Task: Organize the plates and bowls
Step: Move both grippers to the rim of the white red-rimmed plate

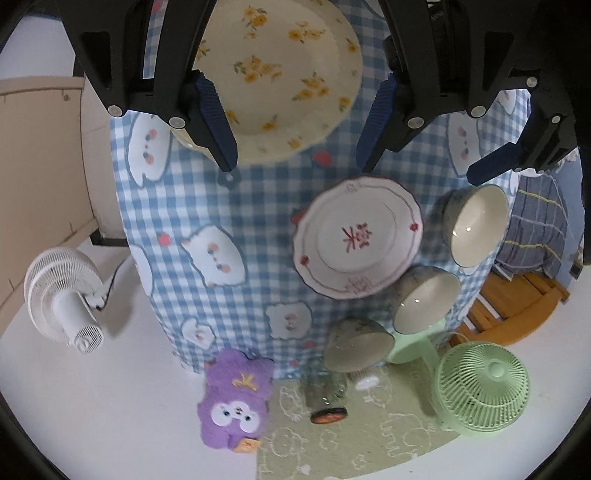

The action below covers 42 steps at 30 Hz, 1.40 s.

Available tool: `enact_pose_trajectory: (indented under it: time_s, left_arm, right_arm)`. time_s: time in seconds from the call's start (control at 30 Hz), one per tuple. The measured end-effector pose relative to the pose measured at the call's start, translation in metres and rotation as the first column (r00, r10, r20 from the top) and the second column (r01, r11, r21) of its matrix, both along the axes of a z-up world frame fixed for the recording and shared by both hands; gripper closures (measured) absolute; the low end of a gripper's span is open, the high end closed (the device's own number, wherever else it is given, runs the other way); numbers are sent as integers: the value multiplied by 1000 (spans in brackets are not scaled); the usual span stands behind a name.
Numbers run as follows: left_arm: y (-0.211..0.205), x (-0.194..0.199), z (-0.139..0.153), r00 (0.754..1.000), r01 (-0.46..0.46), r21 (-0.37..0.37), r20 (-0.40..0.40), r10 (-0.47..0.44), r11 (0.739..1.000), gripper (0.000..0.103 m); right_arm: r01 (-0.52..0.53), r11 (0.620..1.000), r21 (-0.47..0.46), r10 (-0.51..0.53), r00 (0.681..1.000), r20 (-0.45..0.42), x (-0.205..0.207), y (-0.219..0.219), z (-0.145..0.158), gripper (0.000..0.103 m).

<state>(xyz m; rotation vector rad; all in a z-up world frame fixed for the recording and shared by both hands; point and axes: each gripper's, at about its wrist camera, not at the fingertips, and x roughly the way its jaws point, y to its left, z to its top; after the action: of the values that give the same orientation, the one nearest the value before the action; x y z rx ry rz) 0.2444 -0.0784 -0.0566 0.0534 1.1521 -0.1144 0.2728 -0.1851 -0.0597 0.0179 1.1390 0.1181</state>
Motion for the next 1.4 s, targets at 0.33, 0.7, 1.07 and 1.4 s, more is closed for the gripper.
enact_pose_trajectory:
  time_s: [0.33, 0.7, 1.07, 1.4]
  left_arm:
    - [13, 25, 7, 998, -36, -27, 51, 38, 999, 20]
    - [20, 55, -18, 995, -74, -14, 72, 75, 997, 20]
    - [32, 83, -44, 991, -118, -8, 61, 119, 993, 20]
    - [30, 100, -69, 990, -137, -9, 31, 137, 991, 20]
  right_arm:
    - [22, 1000, -9, -21, 998, 63, 26, 13, 9, 33]
    - [-23, 1000, -14, 24, 998, 64, 66, 28, -18, 25]
    - [-18, 999, -29, 21, 994, 103, 91, 37, -37, 24]
    - [16, 1000, -23, -14, 996, 92, 109, 34, -63, 24]
